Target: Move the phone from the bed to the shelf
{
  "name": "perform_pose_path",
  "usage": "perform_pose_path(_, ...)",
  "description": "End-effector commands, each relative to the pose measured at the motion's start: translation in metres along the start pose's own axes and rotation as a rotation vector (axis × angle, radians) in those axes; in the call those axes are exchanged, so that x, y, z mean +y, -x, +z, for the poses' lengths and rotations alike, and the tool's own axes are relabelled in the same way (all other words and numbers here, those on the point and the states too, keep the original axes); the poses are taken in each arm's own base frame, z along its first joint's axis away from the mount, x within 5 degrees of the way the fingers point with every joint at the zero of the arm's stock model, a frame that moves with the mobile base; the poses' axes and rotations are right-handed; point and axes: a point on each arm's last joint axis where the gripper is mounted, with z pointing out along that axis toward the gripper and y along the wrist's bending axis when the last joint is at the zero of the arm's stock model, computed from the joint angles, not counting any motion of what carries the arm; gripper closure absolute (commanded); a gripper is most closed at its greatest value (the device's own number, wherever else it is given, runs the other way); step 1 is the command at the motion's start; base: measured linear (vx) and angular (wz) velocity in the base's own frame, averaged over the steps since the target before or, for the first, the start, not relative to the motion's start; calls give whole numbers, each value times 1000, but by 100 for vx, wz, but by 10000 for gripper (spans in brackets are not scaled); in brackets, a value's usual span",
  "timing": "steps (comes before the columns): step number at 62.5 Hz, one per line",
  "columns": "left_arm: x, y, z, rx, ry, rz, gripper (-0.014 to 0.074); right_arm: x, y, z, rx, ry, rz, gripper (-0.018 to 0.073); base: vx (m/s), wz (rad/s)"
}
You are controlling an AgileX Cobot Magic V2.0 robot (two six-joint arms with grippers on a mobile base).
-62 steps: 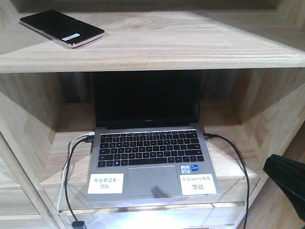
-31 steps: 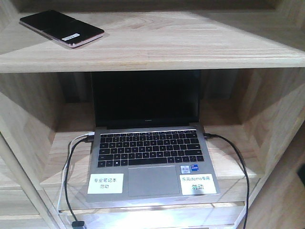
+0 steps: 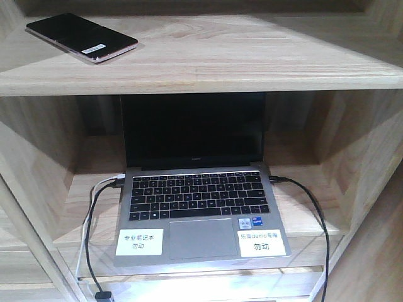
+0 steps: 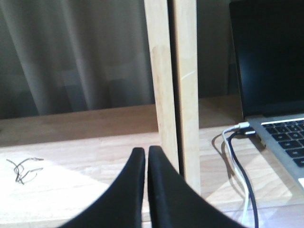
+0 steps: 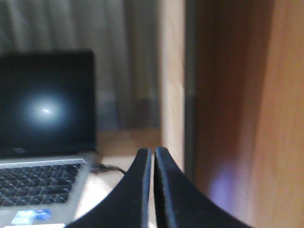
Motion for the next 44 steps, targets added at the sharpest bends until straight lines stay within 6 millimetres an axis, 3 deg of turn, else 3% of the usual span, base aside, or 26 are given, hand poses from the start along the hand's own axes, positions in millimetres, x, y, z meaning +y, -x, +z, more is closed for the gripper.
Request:
perform_pose_path(1, 2, 14, -3, -107, 10, -14, 595, -1, 9, -1, -119, -12, -34, 566, 0, 0)
perform_pose_path(44, 2, 14, -3, -107, 10, -14, 595, -1, 10, -2, -135, -12, -37, 566, 0, 0)
